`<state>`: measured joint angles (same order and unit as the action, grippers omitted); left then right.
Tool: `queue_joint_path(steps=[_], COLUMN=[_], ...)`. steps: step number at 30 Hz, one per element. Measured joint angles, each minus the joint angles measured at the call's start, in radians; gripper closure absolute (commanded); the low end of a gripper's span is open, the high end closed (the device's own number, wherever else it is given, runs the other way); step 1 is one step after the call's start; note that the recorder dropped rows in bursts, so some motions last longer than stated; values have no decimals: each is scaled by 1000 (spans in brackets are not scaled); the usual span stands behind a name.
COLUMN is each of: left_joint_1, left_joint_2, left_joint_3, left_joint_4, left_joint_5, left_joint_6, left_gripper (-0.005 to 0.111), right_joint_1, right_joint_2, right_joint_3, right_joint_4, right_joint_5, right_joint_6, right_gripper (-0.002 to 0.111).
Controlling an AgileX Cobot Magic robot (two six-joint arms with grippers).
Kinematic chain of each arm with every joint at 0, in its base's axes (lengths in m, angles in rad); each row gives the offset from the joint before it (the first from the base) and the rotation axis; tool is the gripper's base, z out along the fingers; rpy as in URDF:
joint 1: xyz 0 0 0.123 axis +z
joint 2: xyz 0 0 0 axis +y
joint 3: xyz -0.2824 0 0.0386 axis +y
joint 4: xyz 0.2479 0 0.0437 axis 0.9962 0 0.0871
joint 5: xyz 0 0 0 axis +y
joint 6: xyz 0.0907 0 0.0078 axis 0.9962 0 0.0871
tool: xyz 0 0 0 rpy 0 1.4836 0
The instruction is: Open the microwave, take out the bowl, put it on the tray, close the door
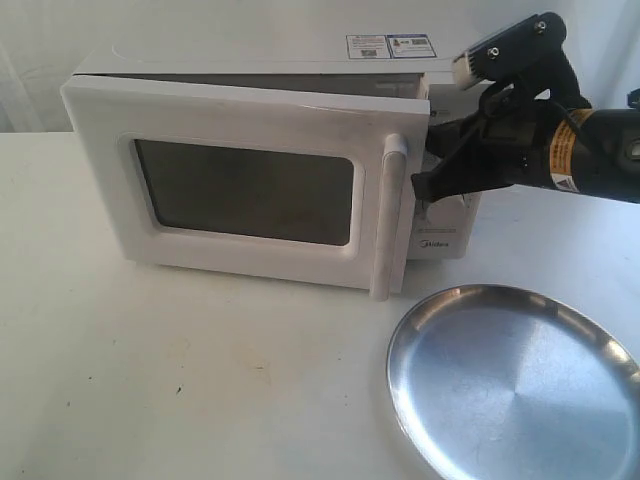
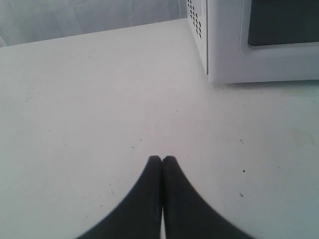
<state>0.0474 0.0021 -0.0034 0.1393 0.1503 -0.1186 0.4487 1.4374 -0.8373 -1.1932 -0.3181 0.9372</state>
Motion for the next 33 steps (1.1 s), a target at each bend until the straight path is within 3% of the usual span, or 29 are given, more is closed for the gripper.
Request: queue_joint_path(steps=[10, 19, 24, 28, 33], left_joint_1=[0, 0, 0, 0, 0], left_joint_2=[0, 0, 0, 0, 0], left_joint_3=[0, 0, 0, 0, 0], left_joint_4=[0, 0, 0, 0, -2], left_joint_5=[0, 0, 0, 0, 0], left_joint_6=[0, 0, 0, 0, 0], left_gripper=[107, 107, 107, 107, 107], right_joint_1=[5, -28, -40, 13, 22], right_joint_2=[0, -10, -13, -30, -79], right_joint_3=[0, 50, 88, 117, 115], right_joint_4=[44, -273, -568, -582, -562], right_joint_5=[-7, -162, -420, -731, -527], right_joint_6=[-79, 159, 266, 321, 444], right_gripper=[108, 108, 108, 108, 108])
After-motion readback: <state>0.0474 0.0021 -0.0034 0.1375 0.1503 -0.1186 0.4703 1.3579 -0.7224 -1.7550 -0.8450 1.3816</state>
